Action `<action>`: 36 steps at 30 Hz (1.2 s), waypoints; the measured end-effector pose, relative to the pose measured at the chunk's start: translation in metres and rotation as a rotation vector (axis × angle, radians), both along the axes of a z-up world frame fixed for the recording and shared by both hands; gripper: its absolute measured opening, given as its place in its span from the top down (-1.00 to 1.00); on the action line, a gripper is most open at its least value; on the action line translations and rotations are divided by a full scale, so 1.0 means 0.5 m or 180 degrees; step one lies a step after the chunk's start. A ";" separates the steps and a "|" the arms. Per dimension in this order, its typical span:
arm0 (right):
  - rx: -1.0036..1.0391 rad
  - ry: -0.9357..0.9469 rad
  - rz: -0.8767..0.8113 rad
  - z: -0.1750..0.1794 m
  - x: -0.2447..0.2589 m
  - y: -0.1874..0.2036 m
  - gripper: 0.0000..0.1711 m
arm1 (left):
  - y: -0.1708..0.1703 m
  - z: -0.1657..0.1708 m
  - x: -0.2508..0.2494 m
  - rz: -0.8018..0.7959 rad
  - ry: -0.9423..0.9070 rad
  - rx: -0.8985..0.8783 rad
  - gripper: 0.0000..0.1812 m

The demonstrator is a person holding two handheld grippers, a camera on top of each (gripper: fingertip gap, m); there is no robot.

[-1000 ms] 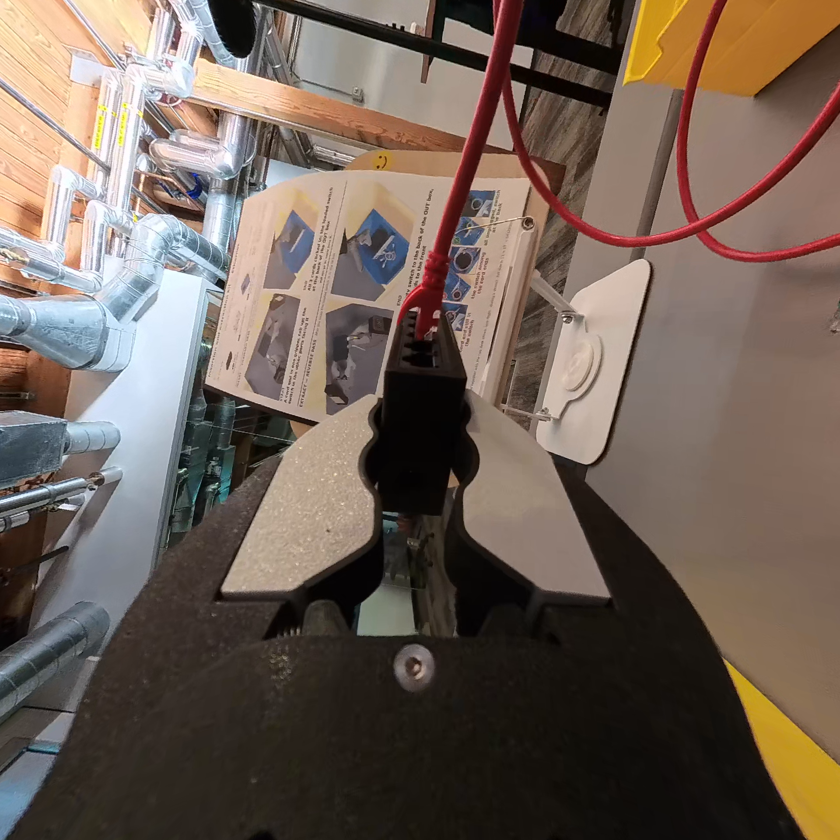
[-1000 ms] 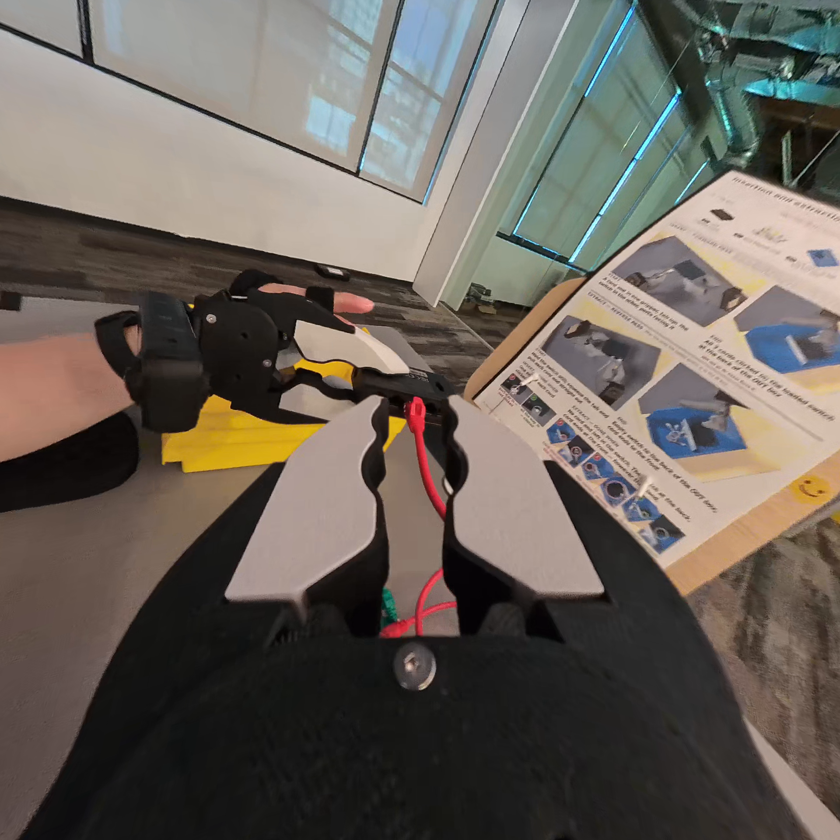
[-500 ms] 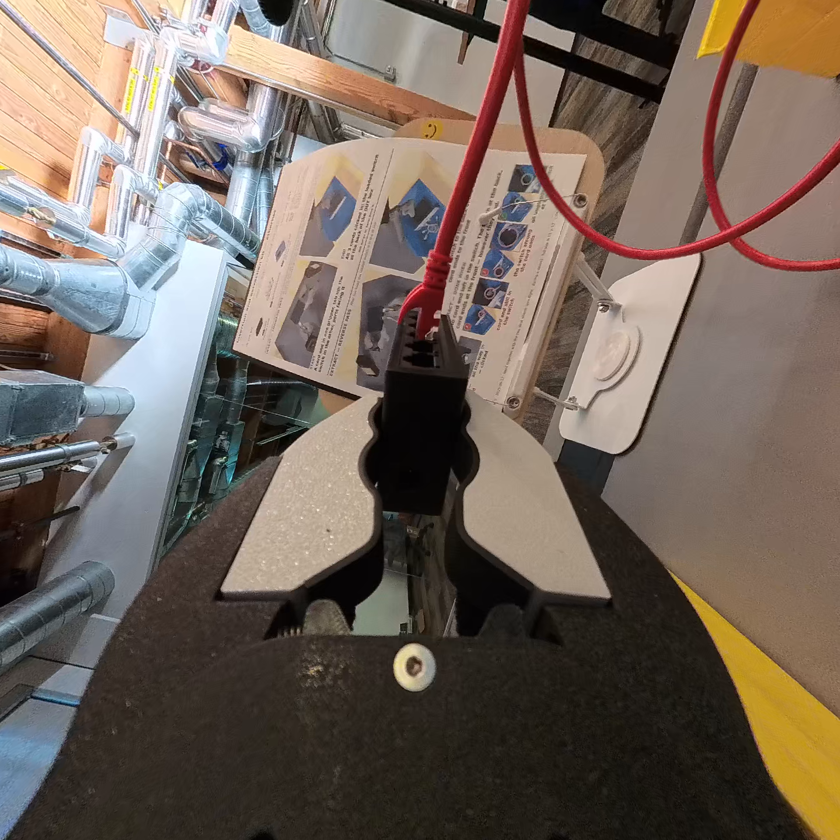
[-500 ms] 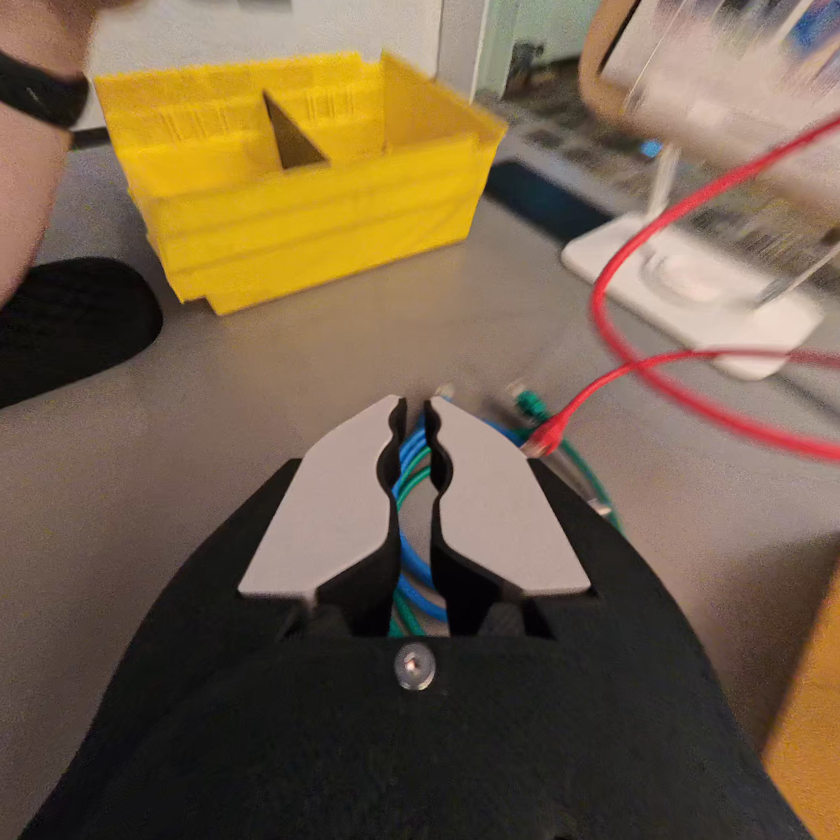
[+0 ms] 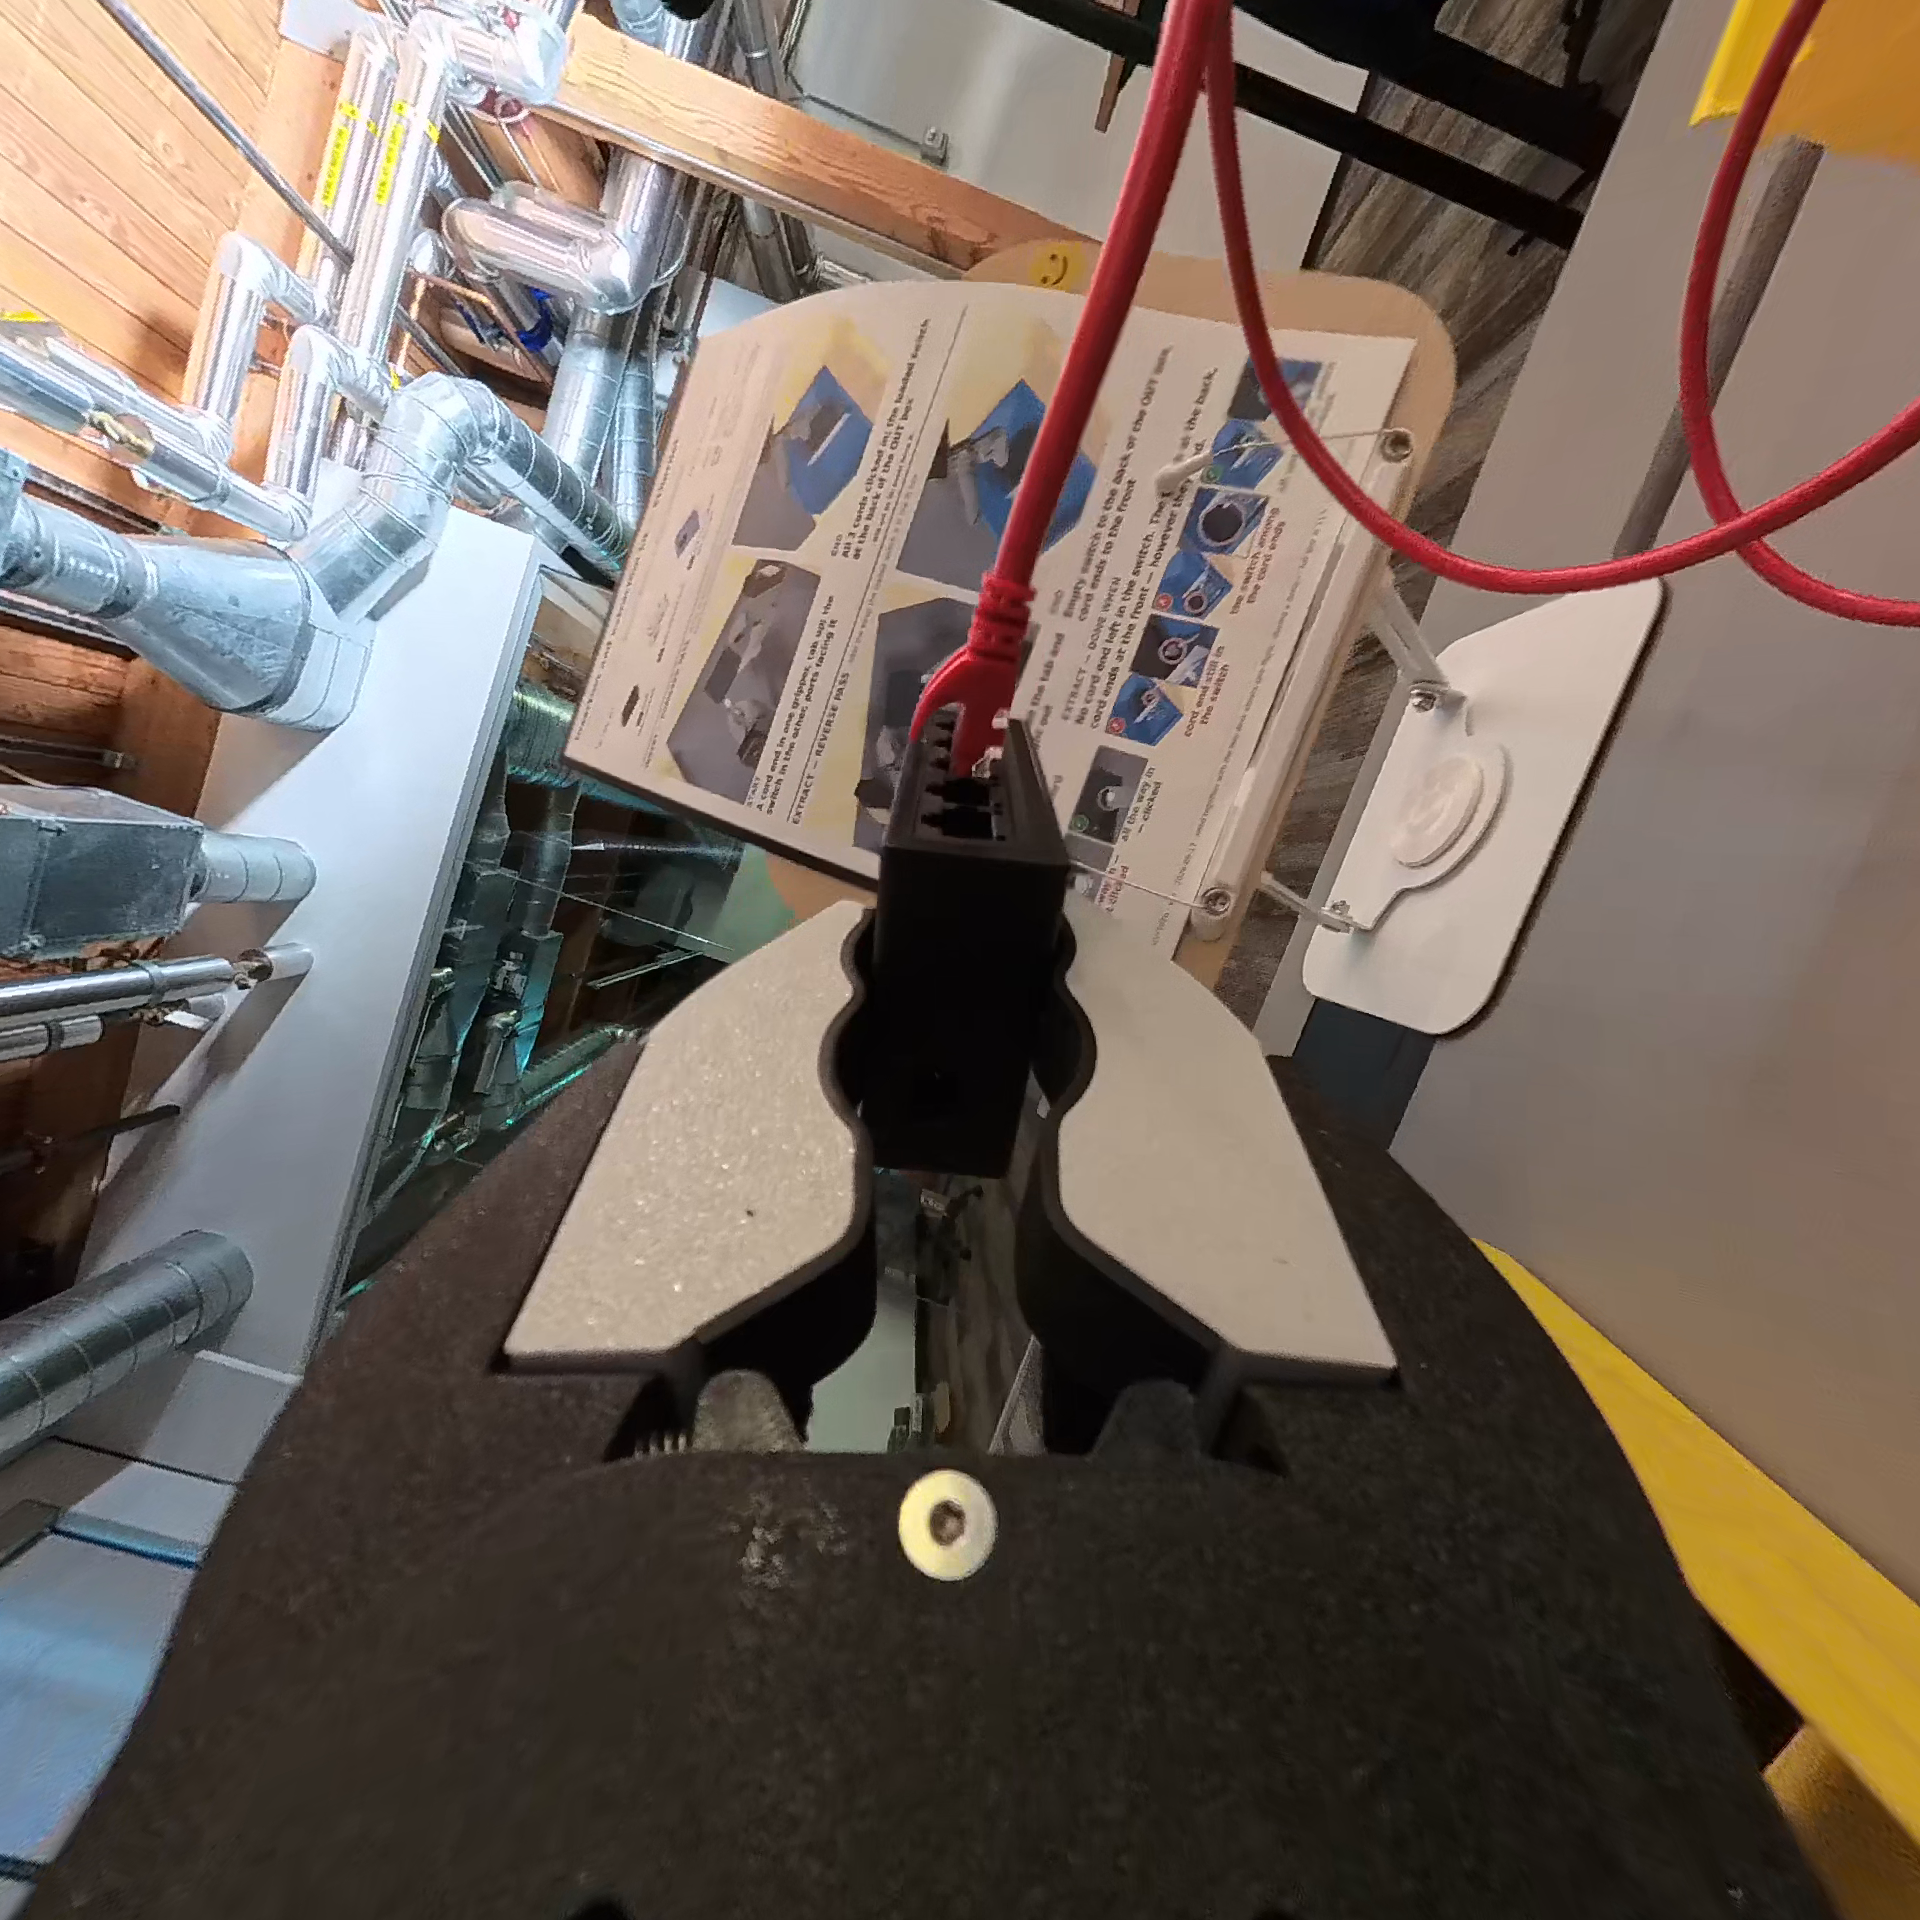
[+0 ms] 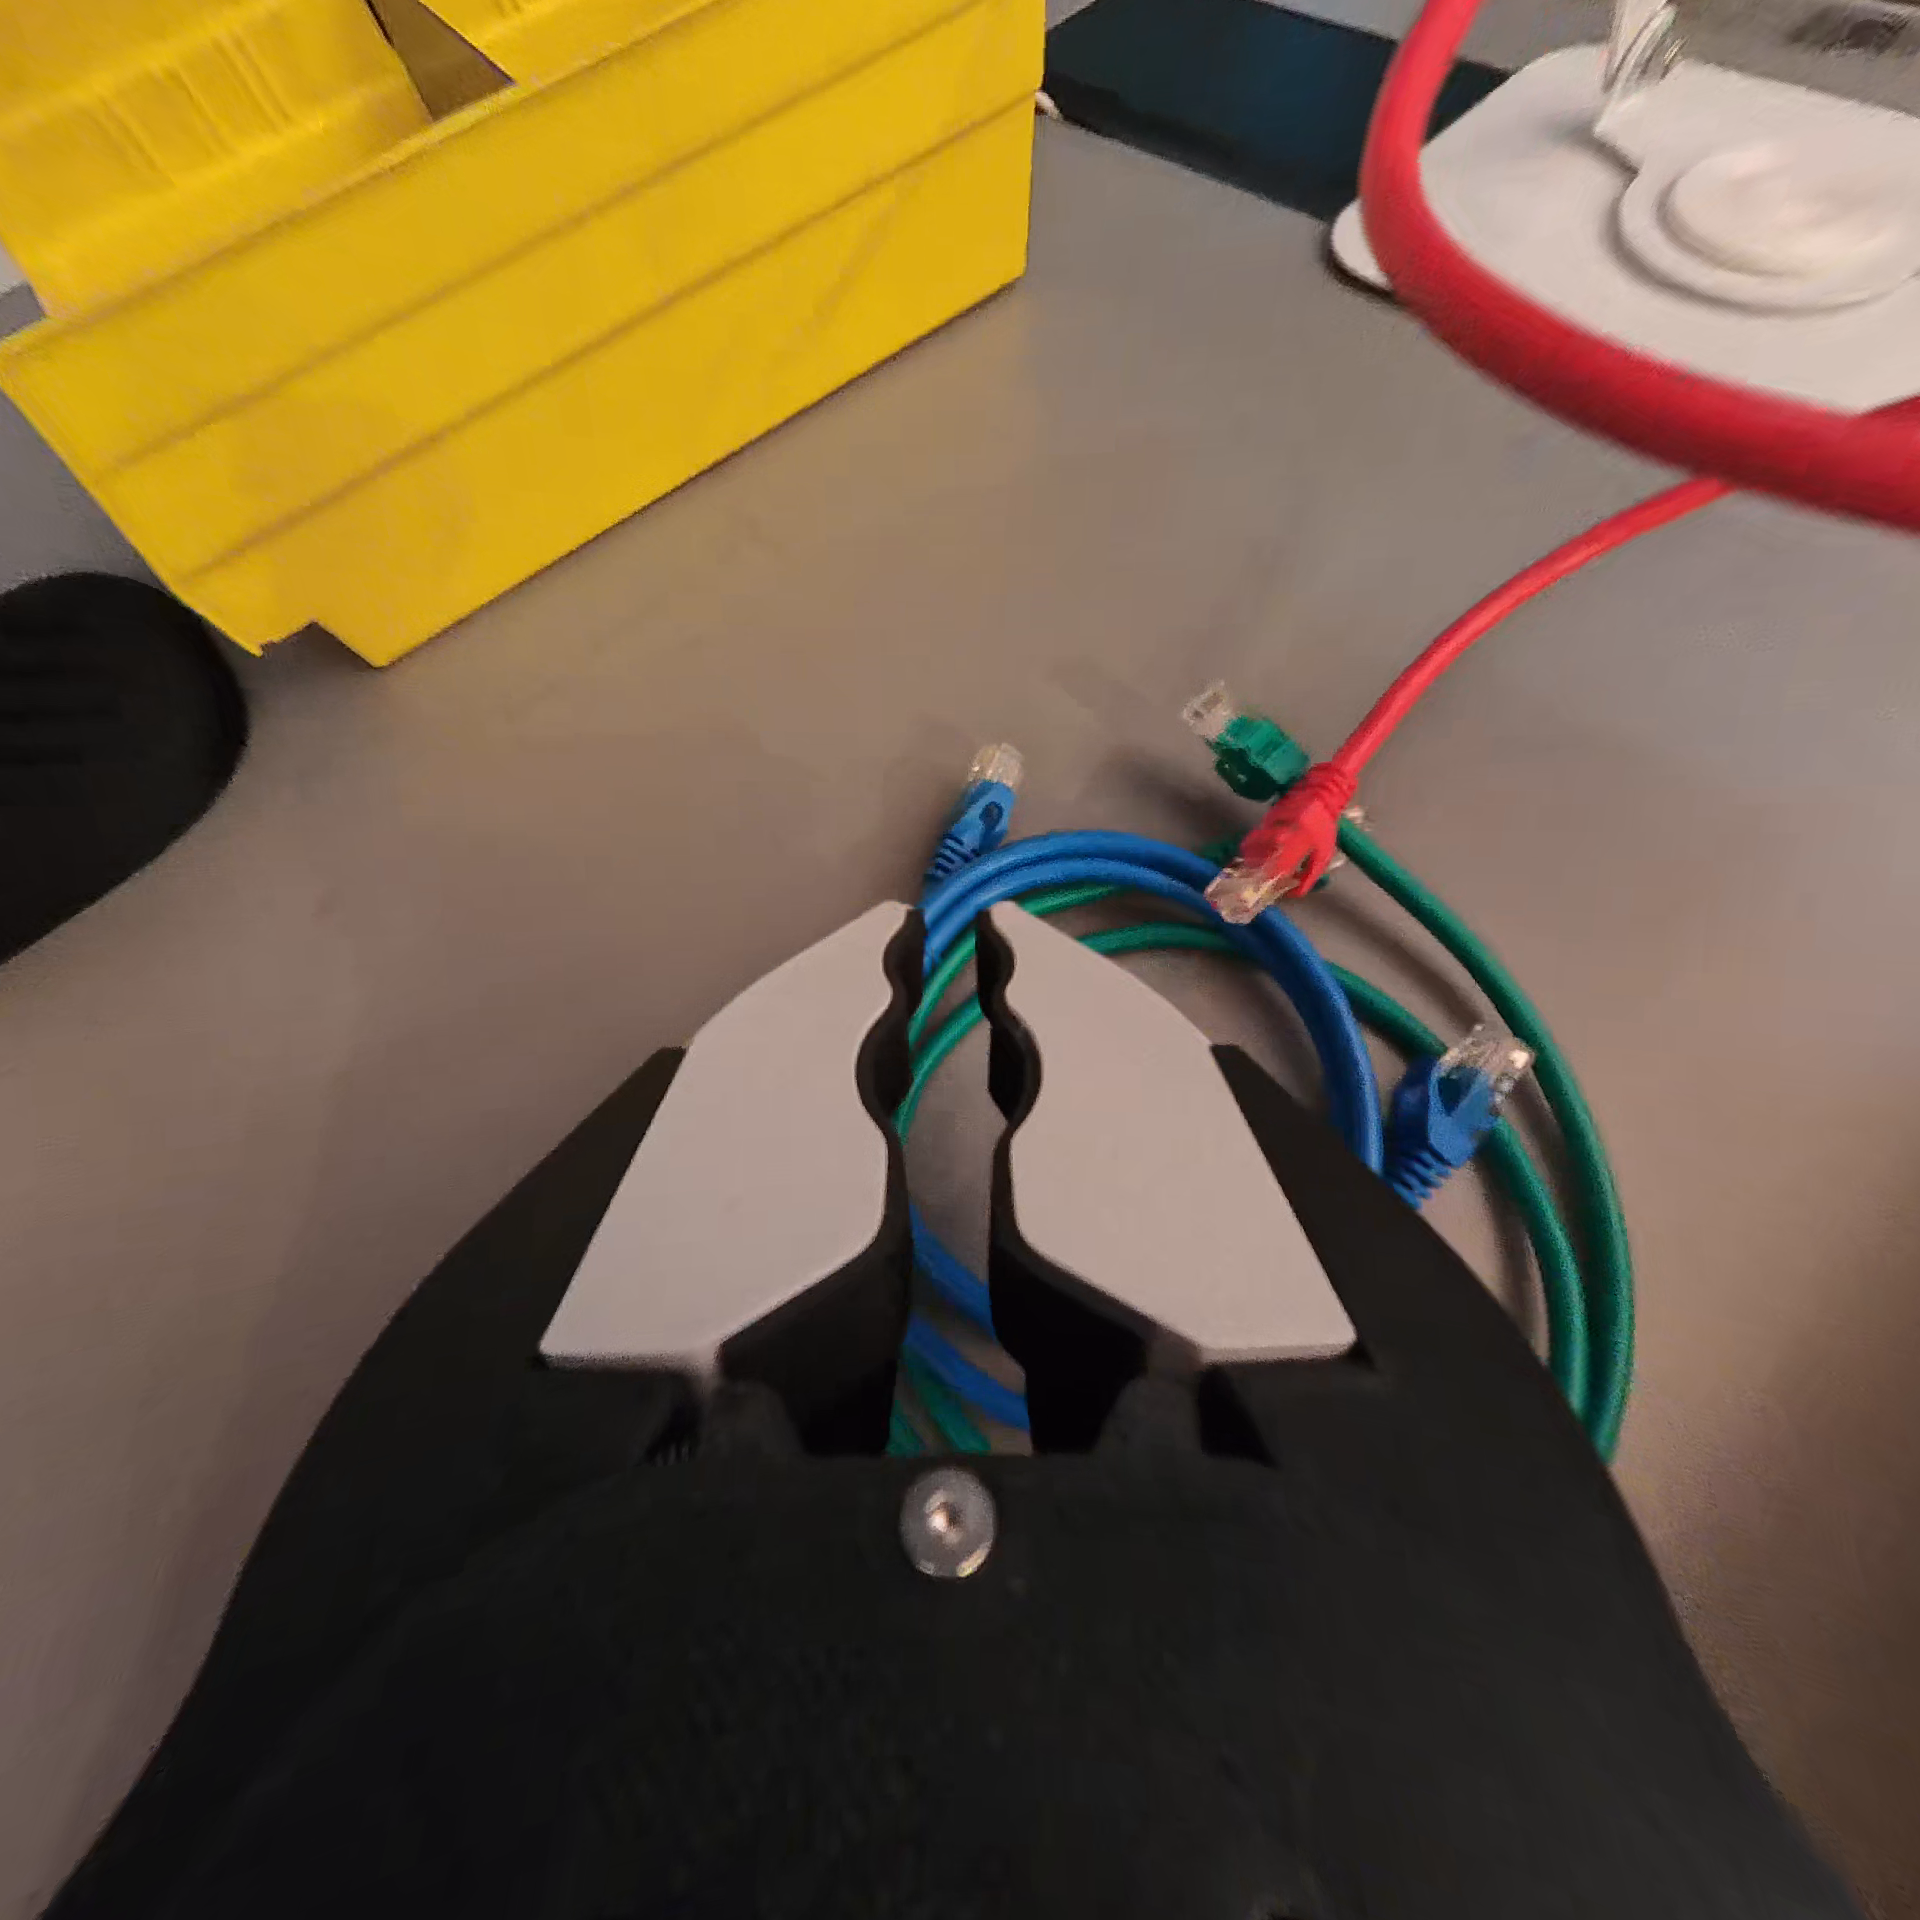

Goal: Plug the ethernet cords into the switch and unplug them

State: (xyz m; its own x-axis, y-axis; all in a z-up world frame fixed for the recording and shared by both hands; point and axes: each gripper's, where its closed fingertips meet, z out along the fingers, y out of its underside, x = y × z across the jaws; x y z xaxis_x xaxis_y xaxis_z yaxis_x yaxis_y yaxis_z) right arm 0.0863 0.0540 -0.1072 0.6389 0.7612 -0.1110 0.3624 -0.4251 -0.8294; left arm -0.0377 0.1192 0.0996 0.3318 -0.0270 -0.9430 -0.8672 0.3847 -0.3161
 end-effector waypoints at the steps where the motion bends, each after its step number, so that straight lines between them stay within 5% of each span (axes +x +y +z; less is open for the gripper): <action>1: 0.0024 -0.0078 -0.0034 -0.002 0.003 0.003 0.86 | 0.000 0.004 -0.006 0.0017 -0.0023 0.0010 0.70; 9: 0.0545 -0.0408 -0.0565 0.037 0.128 0.062 0.85 | -0.003 0.034 -0.056 0.0118 -0.0220 0.0084 0.70; 18: 0.0406 -0.0714 0.0544 -0.002 0.049 0.128 0.83 | -0.008 0.055 -0.092 0.0222 -0.0324 0.0154 0.70; 36: 0.1021 -0.2297 0.0736 -0.077 0.080 0.196 0.79 | -0.008 0.059 -0.101 0.0243 -0.0349 0.0148 0.70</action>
